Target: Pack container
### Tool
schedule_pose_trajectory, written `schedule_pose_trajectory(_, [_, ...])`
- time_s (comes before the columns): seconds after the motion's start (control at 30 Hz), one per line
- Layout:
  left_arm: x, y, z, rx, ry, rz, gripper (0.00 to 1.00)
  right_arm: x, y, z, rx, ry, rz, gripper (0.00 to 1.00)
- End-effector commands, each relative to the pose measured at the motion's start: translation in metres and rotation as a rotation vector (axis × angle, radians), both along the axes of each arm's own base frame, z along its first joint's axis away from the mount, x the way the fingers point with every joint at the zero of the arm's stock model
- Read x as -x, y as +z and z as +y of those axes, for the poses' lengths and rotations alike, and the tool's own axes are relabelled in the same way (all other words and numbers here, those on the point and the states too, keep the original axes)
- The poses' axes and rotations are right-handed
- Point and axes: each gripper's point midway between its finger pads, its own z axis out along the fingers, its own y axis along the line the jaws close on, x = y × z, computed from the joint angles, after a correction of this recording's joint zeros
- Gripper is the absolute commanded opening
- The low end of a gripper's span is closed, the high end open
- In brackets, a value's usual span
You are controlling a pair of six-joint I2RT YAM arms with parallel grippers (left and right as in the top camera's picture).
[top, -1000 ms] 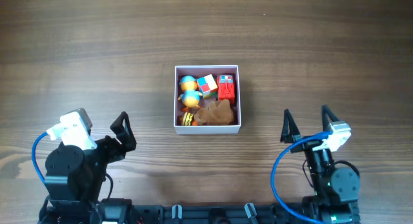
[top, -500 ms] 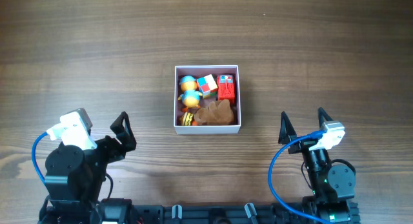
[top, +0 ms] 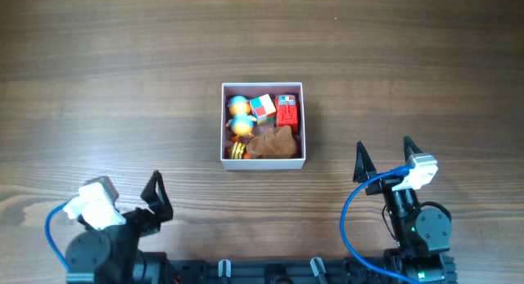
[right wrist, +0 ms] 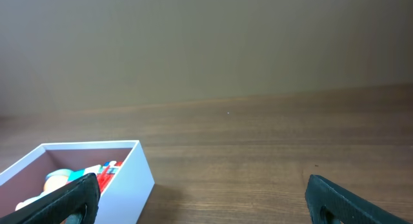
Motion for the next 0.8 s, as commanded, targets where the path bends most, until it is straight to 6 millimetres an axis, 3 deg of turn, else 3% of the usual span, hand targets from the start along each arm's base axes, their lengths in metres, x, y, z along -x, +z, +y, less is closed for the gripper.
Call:
schedule_pose_trajectory(0.0, [-0.017,-0.027,-0.006,0.001,-0.037,-0.086,1.0,0.0,0.001,0.001,0.011,0.005,-0.009,1.0])
schedule_pose_trajectory(0.17, [-0.061,-0.023,-0.021,-0.055,-0.137,-0.316,1.0,0.0,0.001,0.001,0.011,0.005,-0.009,1.0])
schedule_pose_trajectory(0.33, [-0.073,-0.035,-0.042,-0.237,-0.296,-0.423,1.0,0.0,0.001,0.001,0.011,0.005,-0.009,1.0])
schedule_pose_trajectory(0.43, [-0.076,-0.062,-0.041,-0.219,-0.297,-0.371,1.0,0.0,0.001,0.001,0.01,0.005,-0.009,1.0])
schedule_pose_trajectory(0.57, [-0.079,-0.061,-0.028,-0.16,-0.201,-0.369,1.0,0.0,0.001,0.001,0.01,0.005,-0.009,1.0])
schedule_pose_trajectory(0.7, [-0.081,-0.043,-0.01,-0.114,-0.076,-0.433,1.0,0.0,0.001,0.001,0.01,0.005,-0.009,1.0])
schedule_pose_trajectory(0.77, [-0.081,-0.06,-0.009,-0.113,-0.077,-0.366,1.0,0.0,0.001,0.001,0.01,0.005,-0.009,1.0])
